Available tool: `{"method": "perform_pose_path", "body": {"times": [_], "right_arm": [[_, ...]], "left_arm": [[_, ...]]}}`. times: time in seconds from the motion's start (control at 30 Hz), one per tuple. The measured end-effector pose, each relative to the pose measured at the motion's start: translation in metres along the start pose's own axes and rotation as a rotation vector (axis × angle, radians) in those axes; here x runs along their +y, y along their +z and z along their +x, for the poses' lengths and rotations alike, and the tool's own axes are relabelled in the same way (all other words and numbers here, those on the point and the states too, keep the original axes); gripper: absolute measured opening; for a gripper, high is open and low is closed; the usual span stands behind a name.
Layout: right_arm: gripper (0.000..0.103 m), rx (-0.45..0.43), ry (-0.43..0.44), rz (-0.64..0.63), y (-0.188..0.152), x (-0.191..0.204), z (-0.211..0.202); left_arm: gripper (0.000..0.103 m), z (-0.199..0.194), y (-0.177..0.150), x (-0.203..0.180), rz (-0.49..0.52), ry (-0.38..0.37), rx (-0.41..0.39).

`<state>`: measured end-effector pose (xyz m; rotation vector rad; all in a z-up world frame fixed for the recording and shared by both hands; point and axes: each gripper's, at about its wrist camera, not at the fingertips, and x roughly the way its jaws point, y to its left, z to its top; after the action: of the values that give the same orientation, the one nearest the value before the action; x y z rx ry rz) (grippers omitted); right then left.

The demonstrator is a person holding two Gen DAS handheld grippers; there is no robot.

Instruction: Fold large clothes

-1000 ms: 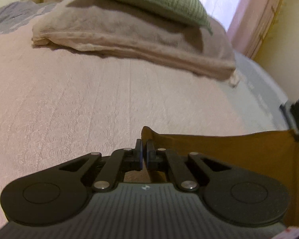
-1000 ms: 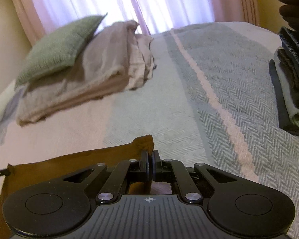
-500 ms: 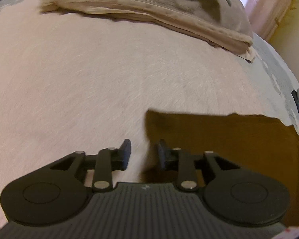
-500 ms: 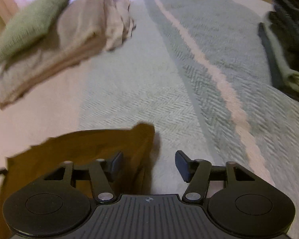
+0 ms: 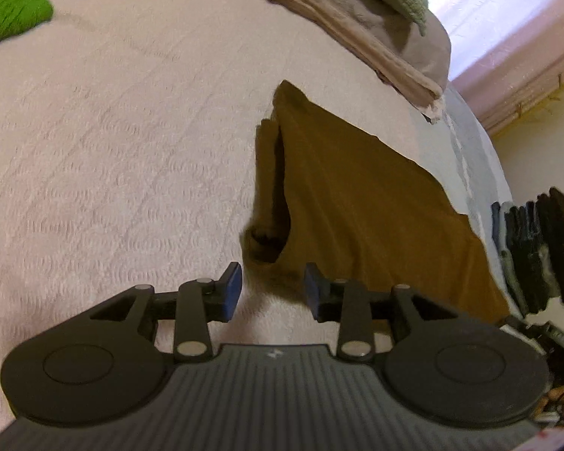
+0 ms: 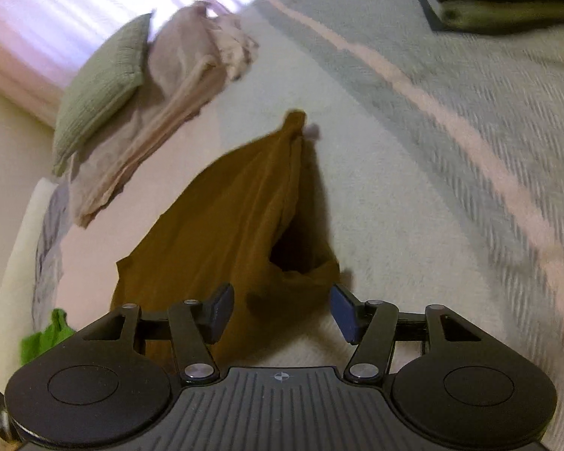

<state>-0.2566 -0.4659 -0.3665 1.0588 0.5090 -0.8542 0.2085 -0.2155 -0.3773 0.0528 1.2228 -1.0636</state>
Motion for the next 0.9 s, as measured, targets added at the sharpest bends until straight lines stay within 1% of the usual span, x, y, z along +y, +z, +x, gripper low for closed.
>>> {"method": "perform_pose_path", "body": {"times": [0.1, 0.17, 0.2, 0.23, 0.27, 0.33, 0.37, 0.43, 0.47, 0.53, 0.57, 0.6, 0.63, 0.67, 0.7, 0.73, 0.77, 0.8, 0.83, 0.9], "right_arm": [[0.046, -0.029, 0.040, -0.065, 0.004, -0.003, 0.005], [0.034, -0.018, 0.064, -0.120, 0.004, -0.001, 0.010], [0.030, -0.014, 0.083, -0.151, 0.003, 0.001, 0.012], [0.012, -0.007, 0.097, -0.176, 0.002, 0.004, 0.013], [0.008, 0.006, 0.109, -0.196, 0.002, 0.005, 0.014], [0.006, 0.023, 0.112, -0.221, 0.004, 0.005, 0.010], [0.006, 0.028, 0.103, -0.238, 0.008, 0.004, 0.006], [0.006, 0.058, 0.087, -0.232, 0.011, -0.010, 0.006], [0.006, 0.095, 0.083, -0.215, 0.011, -0.017, 0.012], [0.006, 0.173, 0.027, -0.246, 0.000, -0.022, 0.030], [0.007, 0.213, -0.001, -0.258, -0.006, -0.024, 0.040], [0.010, 0.235, -0.029, -0.249, -0.009, -0.025, 0.046], [0.024, 0.233, -0.055, -0.235, -0.010, -0.025, 0.046], [0.041, 0.212, -0.097, -0.225, -0.010, -0.022, 0.042], [0.044, 0.179, -0.148, -0.223, -0.009, -0.018, 0.034], [0.045, 0.140, -0.192, -0.223, -0.007, -0.014, 0.024], [0.045, 0.101, -0.226, -0.226, -0.006, -0.009, 0.015], [0.045, 0.043, -0.246, -0.234, -0.005, -0.002, 0.003], [0.045, -0.009, -0.243, -0.245, -0.004, 0.005, -0.005], [0.045, -0.061, -0.187, -0.272, -0.001, 0.018, -0.009]], "left_arm": [[0.029, 0.004, -0.001, -0.003, 0.069, -0.029, -0.025], [0.028, 0.011, 0.000, -0.008, 0.106, -0.079, -0.017], [0.009, 0.013, 0.000, -0.012, 0.135, -0.084, -0.019], [0.004, 0.015, 0.000, -0.017, 0.175, -0.078, -0.025], [0.004, 0.014, 0.001, -0.018, 0.199, -0.073, -0.032], [0.003, 0.009, 0.002, -0.012, 0.233, -0.048, -0.067], [0.004, 0.008, 0.003, -0.004, 0.231, -0.049, -0.052], [0.004, 0.015, -0.001, 0.008, 0.251, -0.051, -0.009], [0.004, 0.022, -0.005, 0.009, 0.270, -0.037, 0.021], [0.004, 0.037, -0.015, 0.003, 0.327, 0.011, 0.060], [0.007, 0.041, -0.018, 0.001, 0.333, 0.037, 0.066], [0.011, 0.043, -0.018, 0.000, 0.327, 0.054, 0.069], [0.014, 0.040, -0.017, -0.002, 0.313, 0.075, 0.067], [0.024, 0.035, -0.015, -0.003, 0.294, 0.097, 0.057], [0.032, 0.029, -0.013, -0.005, 0.281, 0.120, 0.049], [0.031, 0.020, -0.010, -0.007, 0.274, 0.152, 0.028], [0.026, 0.012, -0.007, -0.009, 0.276, 0.178, 0.003], [0.026, 0.002, -0.003, -0.014, 0.285, 0.192, -0.029], [0.026, -0.006, 0.001, -0.016, 0.294, 0.184, -0.061], [0.026, -0.014, 0.009, -0.031, 0.318, 0.147, -0.117]]}}
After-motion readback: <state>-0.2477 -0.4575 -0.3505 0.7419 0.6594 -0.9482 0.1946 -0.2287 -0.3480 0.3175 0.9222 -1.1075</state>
